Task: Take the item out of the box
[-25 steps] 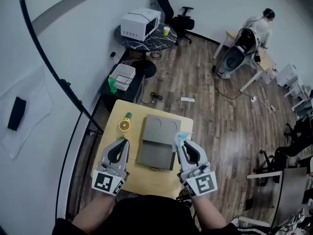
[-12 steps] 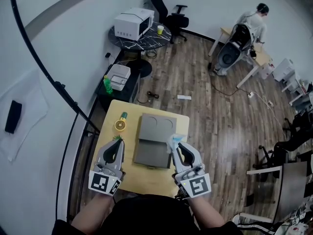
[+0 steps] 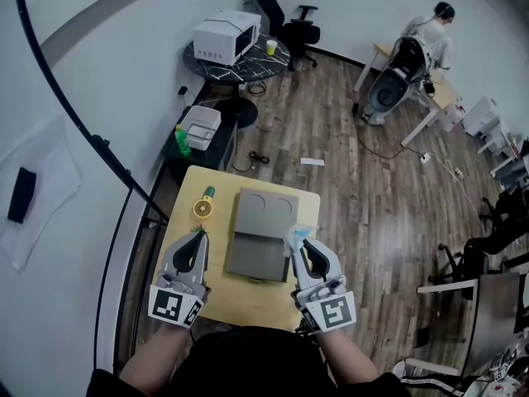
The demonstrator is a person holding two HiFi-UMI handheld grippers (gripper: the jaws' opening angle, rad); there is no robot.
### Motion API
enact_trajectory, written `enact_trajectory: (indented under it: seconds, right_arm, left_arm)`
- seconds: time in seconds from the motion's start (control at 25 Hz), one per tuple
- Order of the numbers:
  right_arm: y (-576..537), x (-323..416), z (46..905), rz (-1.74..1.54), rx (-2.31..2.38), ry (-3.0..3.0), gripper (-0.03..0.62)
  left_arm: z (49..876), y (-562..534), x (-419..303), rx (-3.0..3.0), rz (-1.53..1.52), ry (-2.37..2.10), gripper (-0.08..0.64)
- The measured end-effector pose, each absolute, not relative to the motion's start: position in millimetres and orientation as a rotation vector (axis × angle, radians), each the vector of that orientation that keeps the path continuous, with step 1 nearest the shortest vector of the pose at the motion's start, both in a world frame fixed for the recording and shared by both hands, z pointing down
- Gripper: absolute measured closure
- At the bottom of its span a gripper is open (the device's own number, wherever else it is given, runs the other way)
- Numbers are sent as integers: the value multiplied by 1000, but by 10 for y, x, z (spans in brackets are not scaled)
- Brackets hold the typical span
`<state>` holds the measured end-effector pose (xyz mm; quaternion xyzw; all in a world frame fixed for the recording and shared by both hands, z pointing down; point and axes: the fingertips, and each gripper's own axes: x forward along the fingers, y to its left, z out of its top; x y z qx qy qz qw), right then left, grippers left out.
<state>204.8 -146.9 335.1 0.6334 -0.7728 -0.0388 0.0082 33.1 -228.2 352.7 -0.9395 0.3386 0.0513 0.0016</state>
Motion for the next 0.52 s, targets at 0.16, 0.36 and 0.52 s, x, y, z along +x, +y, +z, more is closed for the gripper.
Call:
enact_trajectory:
  seconds: [0.16,0.36,0.52]
  right_arm:
    - [-1477,2084,3340,-138,1984,-2417,554]
    - [-1488,2147,3341,-146,1998,-2409,554]
    - [-1482,2198,3308,-158,2018,-2408,554]
  left_arm:
    - [3522,-2282,343,-2946,158,1070,560]
    - [3494,-2285,356,-2936,158,1070,560]
    - [3467,-2286,369,-2932,158,1077,560]
